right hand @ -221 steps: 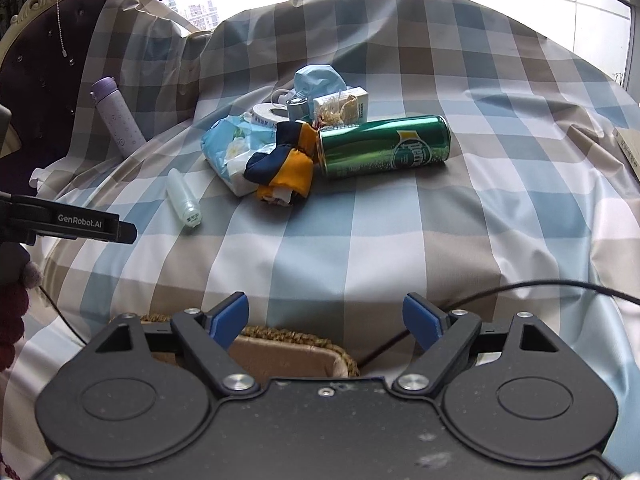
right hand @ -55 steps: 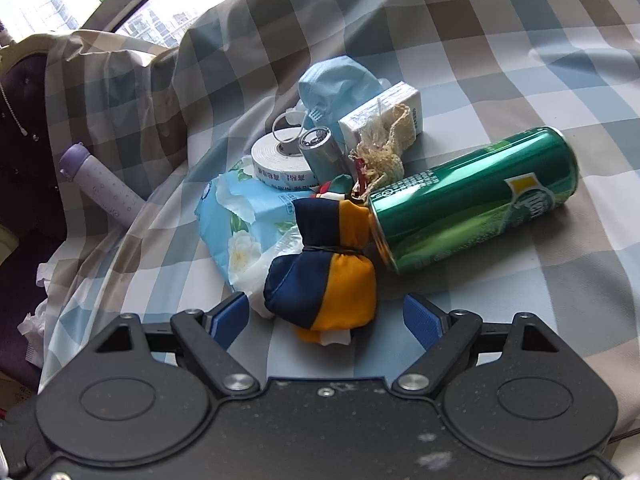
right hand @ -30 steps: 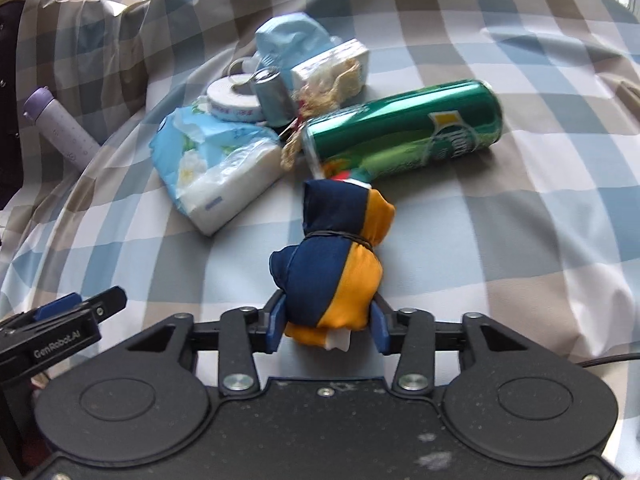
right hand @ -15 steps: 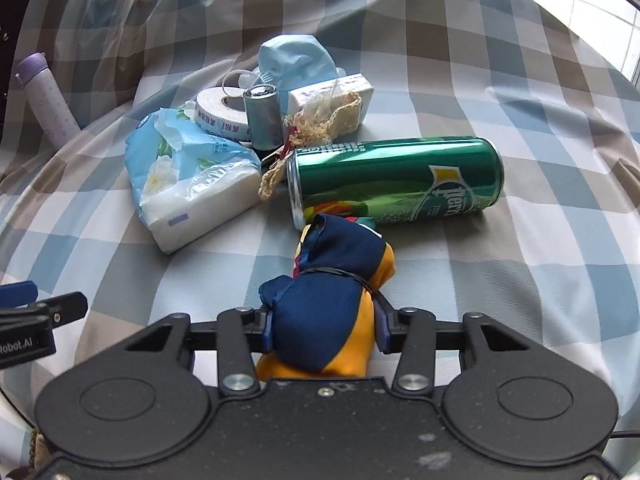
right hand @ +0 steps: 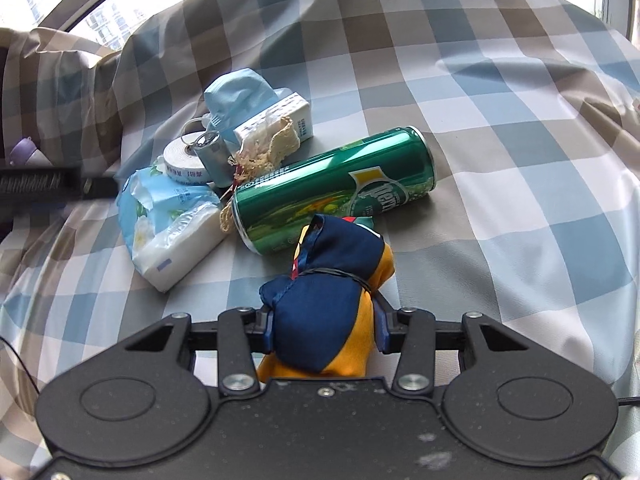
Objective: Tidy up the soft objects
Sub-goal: 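Lift the cloth bundle with the right gripper while the left gripper grasps the blue face mask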
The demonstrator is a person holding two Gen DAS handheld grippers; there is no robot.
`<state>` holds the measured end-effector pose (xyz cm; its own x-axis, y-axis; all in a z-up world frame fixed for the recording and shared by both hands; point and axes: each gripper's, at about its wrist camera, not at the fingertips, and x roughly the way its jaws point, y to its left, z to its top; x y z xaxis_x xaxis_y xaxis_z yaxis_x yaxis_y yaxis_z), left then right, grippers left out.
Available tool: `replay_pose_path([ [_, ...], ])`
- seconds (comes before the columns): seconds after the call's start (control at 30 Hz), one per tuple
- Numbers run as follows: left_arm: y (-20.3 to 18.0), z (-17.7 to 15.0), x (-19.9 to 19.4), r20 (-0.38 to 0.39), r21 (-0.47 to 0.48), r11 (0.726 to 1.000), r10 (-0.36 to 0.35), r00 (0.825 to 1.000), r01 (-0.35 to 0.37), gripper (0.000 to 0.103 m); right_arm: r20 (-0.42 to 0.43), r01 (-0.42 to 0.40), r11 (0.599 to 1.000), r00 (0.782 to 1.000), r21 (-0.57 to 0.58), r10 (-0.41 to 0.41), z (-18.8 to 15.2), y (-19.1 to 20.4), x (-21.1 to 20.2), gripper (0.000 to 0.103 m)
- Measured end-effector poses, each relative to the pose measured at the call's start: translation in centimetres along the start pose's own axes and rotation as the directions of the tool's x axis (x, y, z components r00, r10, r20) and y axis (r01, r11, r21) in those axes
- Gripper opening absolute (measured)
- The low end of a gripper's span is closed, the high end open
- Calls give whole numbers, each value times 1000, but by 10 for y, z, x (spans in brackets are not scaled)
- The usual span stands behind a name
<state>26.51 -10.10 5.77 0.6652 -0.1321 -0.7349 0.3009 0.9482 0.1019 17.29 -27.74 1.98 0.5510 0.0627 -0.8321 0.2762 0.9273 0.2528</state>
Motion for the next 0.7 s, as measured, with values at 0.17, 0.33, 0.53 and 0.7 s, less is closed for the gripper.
replay_pose_path([
  [0.17,-19,41,24,-5,-7,999,-43,999,42,83,-13,-31,999,999,31,31,1,-4,-1,43],
  [0.33,-42,72,57,-15,0,1000,-25,1000,25,83,-29,-51,998,998,43,52,3,-6,1,43],
  [0.53,-48,98,105,-97,-145,989,-31,995,16,84,-29,-78,996,996,52,80,4,-5,0,43],
  [0.7,-48,102,134,-149,-274,962,-57,987,14,84,-33,-88,995,995,51,90,6,-3,1,43],
])
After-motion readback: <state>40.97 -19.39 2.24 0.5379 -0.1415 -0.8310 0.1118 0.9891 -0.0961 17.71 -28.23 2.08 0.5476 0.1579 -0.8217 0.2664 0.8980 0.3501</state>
